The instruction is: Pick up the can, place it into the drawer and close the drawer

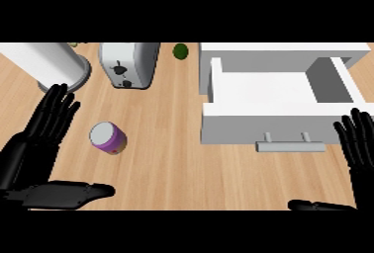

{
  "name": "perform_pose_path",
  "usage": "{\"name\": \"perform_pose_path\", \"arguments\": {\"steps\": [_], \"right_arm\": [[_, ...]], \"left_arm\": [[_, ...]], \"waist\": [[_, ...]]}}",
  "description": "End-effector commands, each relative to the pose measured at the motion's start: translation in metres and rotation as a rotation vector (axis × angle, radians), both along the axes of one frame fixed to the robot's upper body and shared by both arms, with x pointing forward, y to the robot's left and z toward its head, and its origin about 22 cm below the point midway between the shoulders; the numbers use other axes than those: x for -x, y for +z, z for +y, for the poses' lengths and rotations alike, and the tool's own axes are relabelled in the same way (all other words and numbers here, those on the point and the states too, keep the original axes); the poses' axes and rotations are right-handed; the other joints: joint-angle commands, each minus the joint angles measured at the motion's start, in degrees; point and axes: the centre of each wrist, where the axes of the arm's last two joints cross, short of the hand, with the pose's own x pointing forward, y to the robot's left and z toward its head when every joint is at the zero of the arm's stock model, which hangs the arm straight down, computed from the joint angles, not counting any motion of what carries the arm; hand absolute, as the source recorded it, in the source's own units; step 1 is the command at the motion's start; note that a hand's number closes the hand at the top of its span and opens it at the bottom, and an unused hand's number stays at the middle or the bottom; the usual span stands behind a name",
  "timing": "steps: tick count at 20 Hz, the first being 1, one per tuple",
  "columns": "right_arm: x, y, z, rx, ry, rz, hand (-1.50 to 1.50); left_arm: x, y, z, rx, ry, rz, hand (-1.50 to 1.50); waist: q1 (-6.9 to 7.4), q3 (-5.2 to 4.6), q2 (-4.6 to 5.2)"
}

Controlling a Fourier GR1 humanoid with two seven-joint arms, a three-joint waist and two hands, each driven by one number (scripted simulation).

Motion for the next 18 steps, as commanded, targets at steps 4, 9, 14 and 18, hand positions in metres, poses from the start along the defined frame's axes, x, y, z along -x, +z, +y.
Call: {"name": "perform_pose_path", "arguments": {"steps": [4, 9, 14, 18], "right_arm": [[0.008, -0.005, -0.016, 0.007, -0.016, 0.0, -1.5], [0.012, -0.02, -0.007, -0.011, -0.021, -0.005, -1.5], [0.024, -0.031, -0.018, 0.006, -0.003, 0.014, -1.5], [0.028, -0.006, -0.026, 0.003, -0.007, 0.02, -1.5]], "left_arm": [[-0.009, -0.018, 0.01, 0.014, 0.037, 0.038, -1.5], [-0.01, -0.032, 0.008, 0.011, 0.028, 0.026, -1.5], [-0.031, -0.061, 0.009, 0.009, 0.043, 0.052, -1.5], [-0.059, -0.059, 0.006, 0.006, 0.054, 0.052, -1.5]], "waist": [[-0.03, -0.01, 0.01], [0.01, -0.01, 0.01], [-0.13, -0.01, 0.03], [-0.31, -0.02, 0.05]]}}
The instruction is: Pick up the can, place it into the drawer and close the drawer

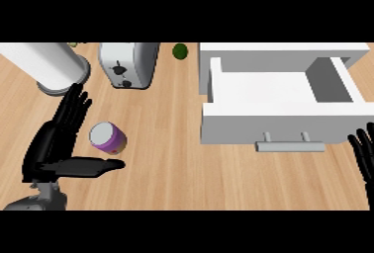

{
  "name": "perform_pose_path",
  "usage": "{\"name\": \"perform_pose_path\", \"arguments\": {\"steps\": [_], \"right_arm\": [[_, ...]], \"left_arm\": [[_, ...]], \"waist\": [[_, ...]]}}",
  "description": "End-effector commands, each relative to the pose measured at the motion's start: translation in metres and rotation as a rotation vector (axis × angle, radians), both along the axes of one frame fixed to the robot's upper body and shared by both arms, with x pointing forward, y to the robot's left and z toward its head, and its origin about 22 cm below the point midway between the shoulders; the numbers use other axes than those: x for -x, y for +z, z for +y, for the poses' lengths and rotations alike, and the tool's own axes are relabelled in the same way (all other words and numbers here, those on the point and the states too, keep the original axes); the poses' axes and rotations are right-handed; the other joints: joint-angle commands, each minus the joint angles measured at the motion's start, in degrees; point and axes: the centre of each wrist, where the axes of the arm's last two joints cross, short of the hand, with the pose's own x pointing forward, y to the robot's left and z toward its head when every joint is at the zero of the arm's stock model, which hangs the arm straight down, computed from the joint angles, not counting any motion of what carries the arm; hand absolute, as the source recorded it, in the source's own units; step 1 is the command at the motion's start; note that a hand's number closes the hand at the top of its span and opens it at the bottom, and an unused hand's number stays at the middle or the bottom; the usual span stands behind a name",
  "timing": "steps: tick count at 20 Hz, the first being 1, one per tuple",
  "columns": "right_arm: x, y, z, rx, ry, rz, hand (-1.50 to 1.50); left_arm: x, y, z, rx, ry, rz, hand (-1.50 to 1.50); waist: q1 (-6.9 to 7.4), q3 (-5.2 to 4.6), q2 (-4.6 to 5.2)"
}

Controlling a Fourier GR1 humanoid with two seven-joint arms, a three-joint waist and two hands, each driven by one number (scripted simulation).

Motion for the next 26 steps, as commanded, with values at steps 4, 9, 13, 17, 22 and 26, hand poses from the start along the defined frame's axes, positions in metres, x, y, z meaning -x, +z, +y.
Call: {"name": "perform_pose_path", "arguments": {"steps": [4, 9, 13, 17, 22, 26], "right_arm": [[-0.006, -0.003, 0.0, 0.003, 0.005, 0.002, -1.5], [-0.006, -0.01, -0.006, 0.018, -0.013, 0.001, -1.5], [-0.007, 0.01, -0.015, -0.005, -0.007, 0.004, -1.5], [-0.008, -0.014, -0.002, 0.011, 0.015, 0.006, -1.5], [-0.003, -0.013, -0.01, -0.006, 0.01, -0.009, -1.5], [0.002, -0.012, -0.007, -0.004, 0.001, -0.007, -1.5]], "left_arm": [[-0.004, -0.019, 0.006, -0.002, 0.018, 0.017, -1.5], [-0.006, -0.061, 0.014, -0.006, 0.042, 0.036, -1.5], [-0.001, -0.062, 0.021, -0.015, 0.064, 0.021, -1.5], [-0.014, -0.073, 0.015, -0.023, 0.07, 0.039, -1.5], [-0.007, -0.1, 0.057, -0.019, 0.09, 0.052, -1.5], [-0.002, -0.13, 0.044, -0.039, 0.078, 0.059, -1.5]], "waist": [[0.12, 0.0, -0.01], [0.1, -0.01, 0.01], [0.15, -0.01, -0.01], [0.1, 0.0, 0.0], [-0.01, -0.01, 0.01], [-0.1, -0.01, 0.02]]}}
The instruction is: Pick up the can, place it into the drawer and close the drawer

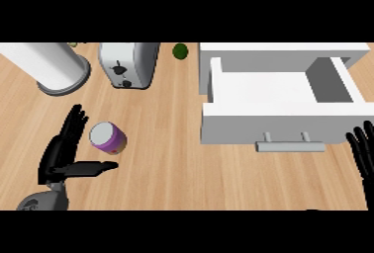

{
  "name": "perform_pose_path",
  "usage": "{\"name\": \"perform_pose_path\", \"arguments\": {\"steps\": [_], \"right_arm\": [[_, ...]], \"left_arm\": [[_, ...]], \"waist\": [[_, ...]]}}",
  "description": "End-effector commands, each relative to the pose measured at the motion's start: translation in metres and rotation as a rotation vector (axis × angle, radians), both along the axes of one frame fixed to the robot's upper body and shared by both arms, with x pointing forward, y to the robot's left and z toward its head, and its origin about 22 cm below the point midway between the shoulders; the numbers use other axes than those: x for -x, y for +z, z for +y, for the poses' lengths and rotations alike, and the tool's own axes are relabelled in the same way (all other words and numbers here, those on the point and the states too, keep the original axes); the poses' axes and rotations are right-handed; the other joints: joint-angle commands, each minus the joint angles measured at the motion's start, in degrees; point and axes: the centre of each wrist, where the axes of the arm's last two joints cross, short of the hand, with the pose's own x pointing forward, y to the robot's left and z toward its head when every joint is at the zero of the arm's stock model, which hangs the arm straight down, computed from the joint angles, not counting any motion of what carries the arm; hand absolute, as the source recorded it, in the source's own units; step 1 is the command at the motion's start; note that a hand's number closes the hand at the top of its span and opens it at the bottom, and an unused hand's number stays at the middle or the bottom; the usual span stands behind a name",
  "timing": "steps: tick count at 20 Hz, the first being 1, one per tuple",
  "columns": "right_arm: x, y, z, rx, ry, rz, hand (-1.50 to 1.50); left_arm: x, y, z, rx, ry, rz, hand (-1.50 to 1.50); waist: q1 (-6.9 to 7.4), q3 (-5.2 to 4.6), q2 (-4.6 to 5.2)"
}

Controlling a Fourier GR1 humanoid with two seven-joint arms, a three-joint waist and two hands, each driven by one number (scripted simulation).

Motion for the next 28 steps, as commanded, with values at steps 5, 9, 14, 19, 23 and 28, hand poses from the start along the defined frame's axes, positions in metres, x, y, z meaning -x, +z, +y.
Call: {"name": "perform_pose_path", "arguments": {"steps": [5, 9, 14, 19, 23, 28], "right_arm": [[0.009, 0.001, -0.005, -0.009, -0.001, -0.013, -1.5], [0.015, 0.003, 0.02, 0.007, -0.009, -0.026, -1.5], [-0.001, 0.004, -0.001, 0.001, -0.002, -0.01, -1.5], [0.002, 0.005, -0.004, -0.009, -0.033, -0.027, -1.5], [0.009, 0.018, -0.007, 0.01, -0.005, -0.005, -1.5], [0.006, -0.002, 0.001, 0.002, -0.011, -0.016, -1.5]], "left_arm": [[-0.003, -0.031, 0.013, -0.002, -0.001, 0.032, -1.5], [0.006, -0.038, 0.02, 0.006, 0.01, 0.038, -1.5], [-0.002, -0.057, 0.031, 0.012, 0.027, 0.061, -1.5], [0.013, -0.063, 0.026, 0.042, 0.037, 0.087, -1.5], [-0.007, -0.073, 0.009, 0.023, 0.016, 0.061, -1.5], [-0.016, -0.059, 0.028, 0.036, 0.015, 0.066, -1.5]], "waist": [[-0.07, 0.0, -0.01], [-0.05, 0.0, -0.02], [-0.15, -0.01, 0.04], [0.05, 0.01, -0.02], [-0.14, 0.0, 0.0], [-0.04, 0.01, 0.0]]}}
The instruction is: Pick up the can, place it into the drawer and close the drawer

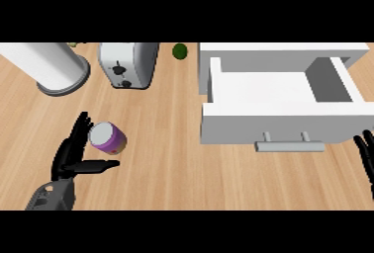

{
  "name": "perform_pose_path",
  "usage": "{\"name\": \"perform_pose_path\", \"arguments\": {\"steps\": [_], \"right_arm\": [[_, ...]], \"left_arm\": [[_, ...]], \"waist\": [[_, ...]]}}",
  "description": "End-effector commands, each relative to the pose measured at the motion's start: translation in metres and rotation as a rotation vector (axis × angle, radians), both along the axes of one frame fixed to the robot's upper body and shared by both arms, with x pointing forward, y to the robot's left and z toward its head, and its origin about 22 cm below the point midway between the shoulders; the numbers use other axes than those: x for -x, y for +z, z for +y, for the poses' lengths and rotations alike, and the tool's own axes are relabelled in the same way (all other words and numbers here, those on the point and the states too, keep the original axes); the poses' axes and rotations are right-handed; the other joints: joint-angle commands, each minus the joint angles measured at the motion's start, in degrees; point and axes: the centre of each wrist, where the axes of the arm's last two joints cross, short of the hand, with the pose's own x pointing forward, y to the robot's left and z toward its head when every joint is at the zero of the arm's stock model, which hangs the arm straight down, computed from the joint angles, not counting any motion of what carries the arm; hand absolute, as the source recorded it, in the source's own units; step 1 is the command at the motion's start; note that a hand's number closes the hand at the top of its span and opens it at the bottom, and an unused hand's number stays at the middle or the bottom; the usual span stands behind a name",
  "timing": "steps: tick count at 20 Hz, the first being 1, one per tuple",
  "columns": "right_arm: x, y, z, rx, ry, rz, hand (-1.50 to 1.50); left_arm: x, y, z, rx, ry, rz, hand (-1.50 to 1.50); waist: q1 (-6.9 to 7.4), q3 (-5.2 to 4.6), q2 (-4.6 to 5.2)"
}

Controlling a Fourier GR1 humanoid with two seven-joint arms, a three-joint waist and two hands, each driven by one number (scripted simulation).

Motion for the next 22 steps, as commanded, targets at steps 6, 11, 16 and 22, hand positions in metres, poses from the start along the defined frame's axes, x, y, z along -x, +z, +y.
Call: {"name": "perform_pose_path", "arguments": {"steps": [6, 11, 16, 22], "right_arm": [[0.019, 0.008, -0.012, -0.007, -0.011, -0.01, -1.5], [0.002, 0.009, -0.008, -0.011, 0.008, -0.007, -1.5], [-0.002, 0.014, 0.013, -0.017, 0.012, -0.016, -1.5], [-0.008, 0.005, -0.011, -0.016, 0.02, -0.018, -1.5]], "left_arm": [[-0.01, -0.003, -0.002, 0.003, 0.003, 0.011, -1.5], [-0.034, -0.012, -0.02, 0.01, -0.019, -0.016, -1.5], [-0.035, -0.009, -0.03, 0.013, -0.029, -0.005, -1.5], [-0.046, -0.005, -0.039, 0.011, -0.08, -0.033, -1.5]], "waist": [[-0.1, 0.02, -0.03], [-0.6, -0.04, 0.2], [-0.14, -0.01, 0.08], [-0.36, -0.02, 0.16]]}}
